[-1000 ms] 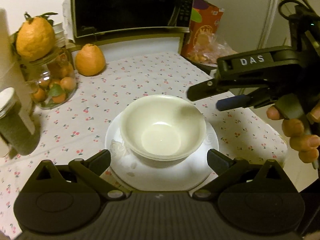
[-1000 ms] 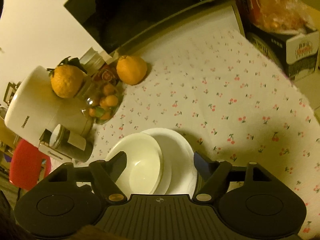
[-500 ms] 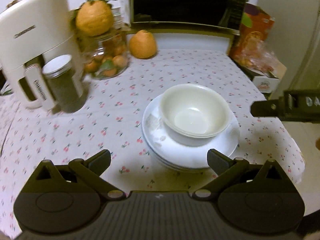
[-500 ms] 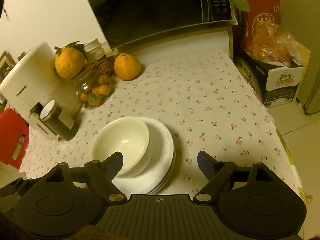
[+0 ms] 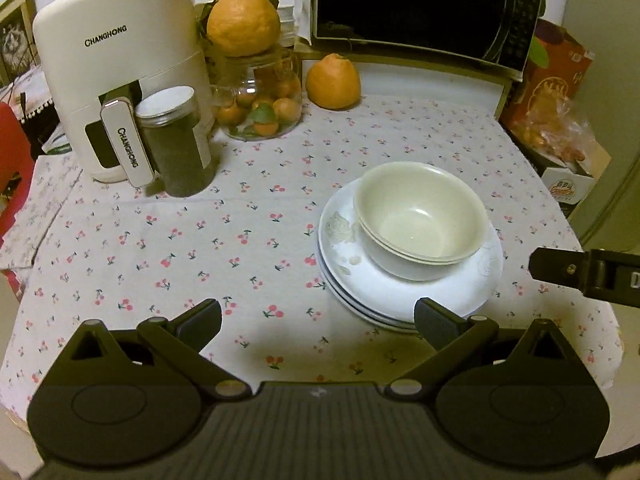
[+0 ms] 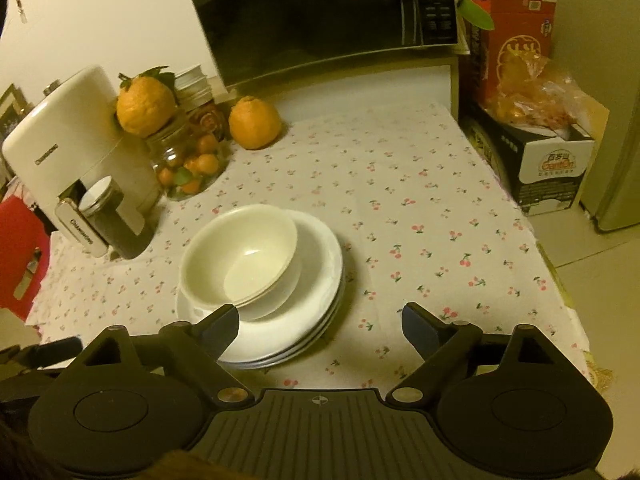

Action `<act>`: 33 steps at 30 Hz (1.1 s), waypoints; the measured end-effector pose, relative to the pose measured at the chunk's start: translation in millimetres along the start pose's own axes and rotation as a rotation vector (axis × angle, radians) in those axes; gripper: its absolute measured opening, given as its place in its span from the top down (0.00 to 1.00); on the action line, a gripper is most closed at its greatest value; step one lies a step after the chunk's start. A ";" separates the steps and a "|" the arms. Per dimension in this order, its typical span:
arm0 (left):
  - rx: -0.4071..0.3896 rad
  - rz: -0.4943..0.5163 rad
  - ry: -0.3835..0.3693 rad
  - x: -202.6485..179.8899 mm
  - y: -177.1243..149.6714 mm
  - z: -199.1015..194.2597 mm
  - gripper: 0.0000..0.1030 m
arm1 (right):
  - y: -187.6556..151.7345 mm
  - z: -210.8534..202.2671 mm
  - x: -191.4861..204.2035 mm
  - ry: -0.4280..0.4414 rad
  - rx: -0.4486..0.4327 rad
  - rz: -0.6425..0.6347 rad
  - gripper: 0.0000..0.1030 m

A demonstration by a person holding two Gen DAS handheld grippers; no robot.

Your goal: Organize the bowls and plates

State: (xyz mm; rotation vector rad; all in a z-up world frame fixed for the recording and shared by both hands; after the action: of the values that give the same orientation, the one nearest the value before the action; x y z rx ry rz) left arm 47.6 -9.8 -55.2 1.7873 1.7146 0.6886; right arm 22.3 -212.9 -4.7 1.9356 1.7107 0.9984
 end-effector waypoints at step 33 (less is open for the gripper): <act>0.008 0.010 0.054 1.1 -4.5 1.2 0.00 | -8.9 5.3 21.5 0.008 0.006 -0.108 0.12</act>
State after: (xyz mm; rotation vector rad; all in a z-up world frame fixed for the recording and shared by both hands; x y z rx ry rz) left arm 45.3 -8.6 -59.2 1.7991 1.7468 0.7414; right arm 20.0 -189.5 -8.8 1.8232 1.8035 0.9639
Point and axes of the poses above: each gripper's, at about its wrist camera, not at the fingertips, and z roughly the way its jaws point, x to its left, y to its top, the point moved 8 cm from there along z, roughly the way its jaws point, and after that the axes turned 5 degrees about -x, right-handed, at the moved point
